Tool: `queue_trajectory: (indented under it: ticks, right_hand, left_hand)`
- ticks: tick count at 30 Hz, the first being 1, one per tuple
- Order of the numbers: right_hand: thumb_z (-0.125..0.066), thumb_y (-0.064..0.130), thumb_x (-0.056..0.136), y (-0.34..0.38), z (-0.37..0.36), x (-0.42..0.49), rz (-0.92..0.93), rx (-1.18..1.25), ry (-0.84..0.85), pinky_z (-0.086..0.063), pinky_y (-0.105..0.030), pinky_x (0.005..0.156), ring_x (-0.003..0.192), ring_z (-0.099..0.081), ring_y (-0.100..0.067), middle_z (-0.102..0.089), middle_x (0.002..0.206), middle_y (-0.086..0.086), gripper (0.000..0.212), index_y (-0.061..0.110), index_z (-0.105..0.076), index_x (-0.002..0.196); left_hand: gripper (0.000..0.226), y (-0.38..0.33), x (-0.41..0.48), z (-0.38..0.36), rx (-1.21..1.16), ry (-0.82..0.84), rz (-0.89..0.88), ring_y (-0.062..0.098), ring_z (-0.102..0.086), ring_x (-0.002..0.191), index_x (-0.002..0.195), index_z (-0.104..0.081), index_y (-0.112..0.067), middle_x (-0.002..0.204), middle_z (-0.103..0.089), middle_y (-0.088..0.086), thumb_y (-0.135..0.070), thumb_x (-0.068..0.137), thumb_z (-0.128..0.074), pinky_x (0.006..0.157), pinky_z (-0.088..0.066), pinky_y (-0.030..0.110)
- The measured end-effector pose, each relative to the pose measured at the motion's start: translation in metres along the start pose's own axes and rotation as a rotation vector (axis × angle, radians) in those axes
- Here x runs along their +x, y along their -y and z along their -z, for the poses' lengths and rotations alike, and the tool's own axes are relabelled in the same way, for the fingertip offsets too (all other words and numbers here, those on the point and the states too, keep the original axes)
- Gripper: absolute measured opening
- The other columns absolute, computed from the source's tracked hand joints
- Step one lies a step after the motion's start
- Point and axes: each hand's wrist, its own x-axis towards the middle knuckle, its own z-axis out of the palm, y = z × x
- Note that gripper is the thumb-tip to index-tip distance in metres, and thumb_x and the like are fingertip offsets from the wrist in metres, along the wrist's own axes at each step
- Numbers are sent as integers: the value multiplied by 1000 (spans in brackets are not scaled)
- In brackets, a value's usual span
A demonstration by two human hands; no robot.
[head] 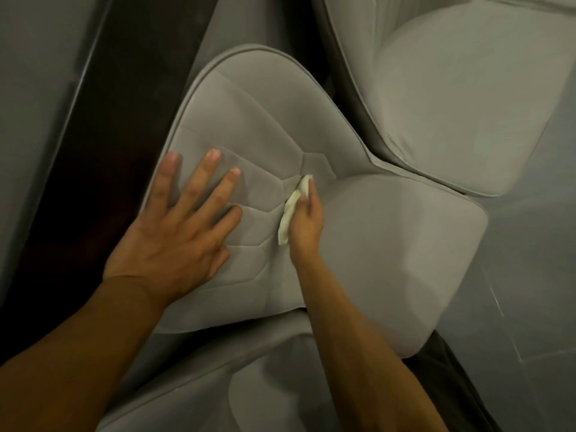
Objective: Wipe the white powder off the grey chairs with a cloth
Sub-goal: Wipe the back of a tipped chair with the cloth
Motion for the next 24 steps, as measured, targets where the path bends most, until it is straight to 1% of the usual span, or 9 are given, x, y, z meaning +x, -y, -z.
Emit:
queue_trajectory:
  ticks: [2,4,8,11,13,16,19,23,24]
  right_hand:
    - [-43,11,104,-25,16,-32,0,-125,101,-31,-6,105,129,-46,-4,-52,139,7,42,14,-50,145]
    - [-44,7,103,-58,37,-60,-45,-289,179,-26,-3,103,132,-49,-14,-55,142,-4,39,8,-54,141]
    - [-45,21,104,-125,93,-72,-257,-709,278,-38,-29,106,127,-56,-32,-61,136,-15,35,10,-64,132]
    - [-44,24,104,-130,121,-62,-273,-900,350,-44,-36,97,119,-59,-37,-66,125,-19,33,8,-68,120]
    - [-44,18,104,-119,119,-55,-244,-804,272,-41,-33,102,123,-57,-36,-64,130,-18,33,5,-65,126]
    - [-46,13,103,-95,89,-47,-130,-571,155,-34,-24,108,128,-55,-28,-60,137,-13,36,7,-58,137]
    - [-46,14,103,-85,50,-44,-20,-527,187,-36,-32,114,128,-55,-26,-59,138,-12,40,11,-55,141]
    - [-45,12,103,-90,48,-54,-107,-524,246,-32,-20,109,131,-54,-26,-58,140,-12,41,11,-54,142]
    - [-44,13,103,-91,56,-52,-141,-558,290,-32,-21,109,132,-52,-27,-57,141,-11,41,12,-54,142]
  left_hand:
    - [61,0,0,0,41,16,-2,49,4,153,140,-60,-20,167,-15,22,-55,91,-48,119,4,71]
    - [61,0,0,0,37,15,-1,49,3,153,140,-60,-21,167,-16,21,-55,90,-49,119,5,70]
    - [55,0,0,-2,5,-14,-3,49,0,153,137,-62,-17,166,-18,22,-47,93,-48,119,2,71]
    - [54,-1,0,-4,-29,-37,6,49,-2,153,134,-64,-14,165,-21,22,-42,93,-44,119,0,72]
    - [59,-1,0,-4,-22,-36,3,48,0,154,135,-64,-14,166,-20,22,-46,91,-41,119,1,71]
    - [54,-1,-1,-3,-13,-23,1,48,2,154,135,-63,-15,166,-17,22,-43,94,-40,119,0,71]
    - [55,0,-2,-2,58,13,-4,48,6,153,138,-60,-21,168,-12,21,-49,96,-41,119,2,71]
    - [58,-1,-1,1,81,37,1,48,9,153,139,-59,-22,168,-10,20,-53,93,-42,119,1,71]
    - [57,-1,0,0,72,31,1,48,9,153,139,-59,-22,168,-10,20,-53,93,-42,118,0,72]
